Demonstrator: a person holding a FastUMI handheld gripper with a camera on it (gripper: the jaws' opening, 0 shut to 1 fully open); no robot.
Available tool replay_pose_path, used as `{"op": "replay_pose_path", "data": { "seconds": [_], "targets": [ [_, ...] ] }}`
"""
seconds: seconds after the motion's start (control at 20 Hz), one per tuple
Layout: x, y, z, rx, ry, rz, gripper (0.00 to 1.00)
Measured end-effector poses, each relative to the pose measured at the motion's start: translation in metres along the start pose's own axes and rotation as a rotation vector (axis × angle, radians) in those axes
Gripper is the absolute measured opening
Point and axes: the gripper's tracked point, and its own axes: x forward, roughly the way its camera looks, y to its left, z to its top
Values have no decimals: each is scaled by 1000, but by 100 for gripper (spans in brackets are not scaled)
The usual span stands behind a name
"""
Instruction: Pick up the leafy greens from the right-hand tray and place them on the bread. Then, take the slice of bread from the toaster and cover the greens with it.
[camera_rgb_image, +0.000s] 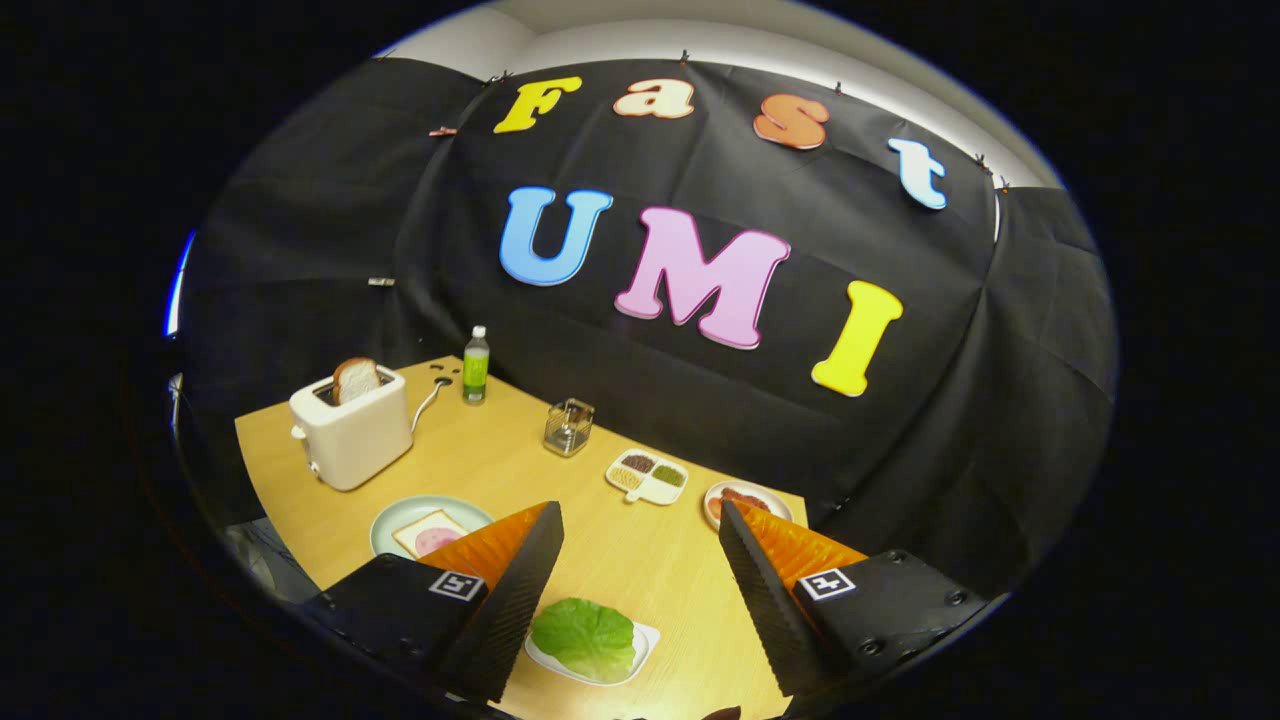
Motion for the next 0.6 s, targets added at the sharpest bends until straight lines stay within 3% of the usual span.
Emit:
{"op": "replay_pose_path", "data": {
  "seconds": [0.6],
  "targets": [
    [42,34,-173,-4,352,210,97]
  ]
}}
